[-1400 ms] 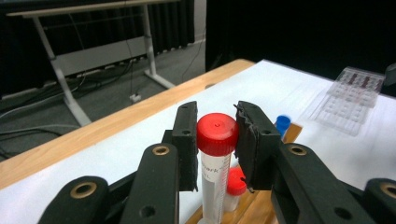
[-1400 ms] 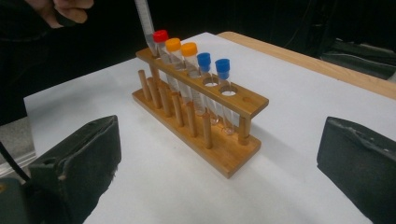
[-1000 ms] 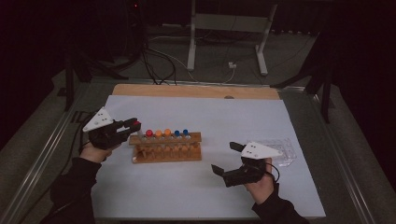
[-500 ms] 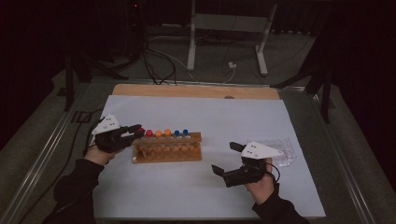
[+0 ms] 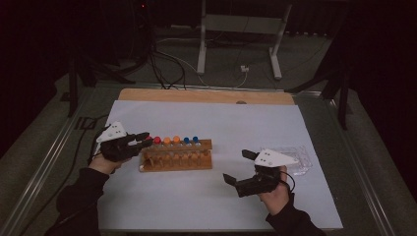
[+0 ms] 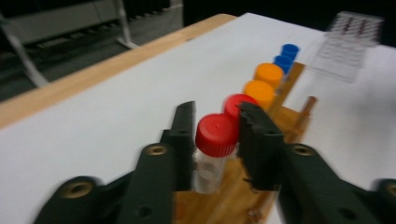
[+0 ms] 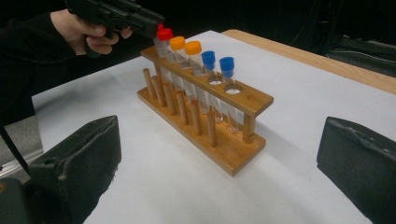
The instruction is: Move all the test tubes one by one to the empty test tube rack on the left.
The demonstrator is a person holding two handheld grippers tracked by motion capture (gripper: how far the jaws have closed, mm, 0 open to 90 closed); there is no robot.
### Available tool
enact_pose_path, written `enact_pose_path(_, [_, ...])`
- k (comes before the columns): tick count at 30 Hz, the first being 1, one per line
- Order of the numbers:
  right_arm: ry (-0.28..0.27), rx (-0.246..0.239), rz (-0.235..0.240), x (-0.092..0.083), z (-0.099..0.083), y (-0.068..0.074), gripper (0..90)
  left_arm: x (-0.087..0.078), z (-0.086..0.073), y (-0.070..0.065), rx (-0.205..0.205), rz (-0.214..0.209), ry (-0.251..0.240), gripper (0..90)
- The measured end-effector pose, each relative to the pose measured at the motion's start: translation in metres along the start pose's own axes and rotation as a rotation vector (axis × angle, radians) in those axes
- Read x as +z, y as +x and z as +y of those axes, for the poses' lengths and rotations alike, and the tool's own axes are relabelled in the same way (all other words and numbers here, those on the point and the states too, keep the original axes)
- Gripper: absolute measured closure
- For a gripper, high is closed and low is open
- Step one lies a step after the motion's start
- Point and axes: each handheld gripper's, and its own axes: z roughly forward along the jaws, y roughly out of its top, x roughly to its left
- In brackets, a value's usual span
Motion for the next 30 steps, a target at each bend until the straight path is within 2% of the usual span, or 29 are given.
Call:
enact_pose_path(1, [-0.001, -0.001, 0.001, 0.000, 0.000, 0.000, 0.0, -0.002, 0.001, -0.001, 0.001, -0.002, -0.001, 40.9])
enact_pose_path(4, [-0.001, 0.001, 0.000, -0.001, 0.000, 0.000, 0.0, -0.011, 0.007, -0.003, -0.004, -0.022, -0.017, 21.3])
enact_pose_path(6, [-0.002, 0.003, -0.001, -0.001, 0.000, 0.000, 0.0, -0.016, 0.011, -0.006, -0.002, -0.026, -0.031, 15.7])
enact_pose_path(7, [-0.003, 0.004, -0.001, -0.001, 0.000, 0.000, 0.0, -0.018, 0.012, -0.007, -0.007, -0.037, -0.039, 15.1])
enact_pose_path(10, [-0.005, 0.004, -0.002, -0.001, 0.001, 0.000, 0.0, -0.021, 0.015, -0.010, -0.008, -0.084, -0.047, 3.8])
enact_pose_path(13, [-0.007, 0.003, -0.004, -0.002, 0.001, -0.001, 0.0, -0.022, 0.016, -0.016, 0.011, -0.095, -0.042, 1.1])
enact_pose_path(18, [-0.007, 0.002, -0.006, -0.002, 0.000, -0.002, 0.0, -0.021, 0.014, -0.025, 0.010, -0.122, -0.038, 0.6])
enact_pose_path(22, [-0.007, -0.007, -0.020, -0.002, -0.001, -0.002, 0.0, -0.019, 0.010, -0.033, 0.020, -0.123, -0.018, 0.6])
enact_pose_path(27, [-0.003, -0.011, -0.022, -0.001, -0.003, -0.002, 0.0, -0.023, -0.001, -0.040, 0.021, -0.111, -0.029, 0.5])
enact_pose_path(30, [-0.004, -0.015, -0.022, 0.000, -0.003, -0.002, 0.0, -0.024, -0.008, -0.043, 0.003, -0.110, -0.042, 0.6])
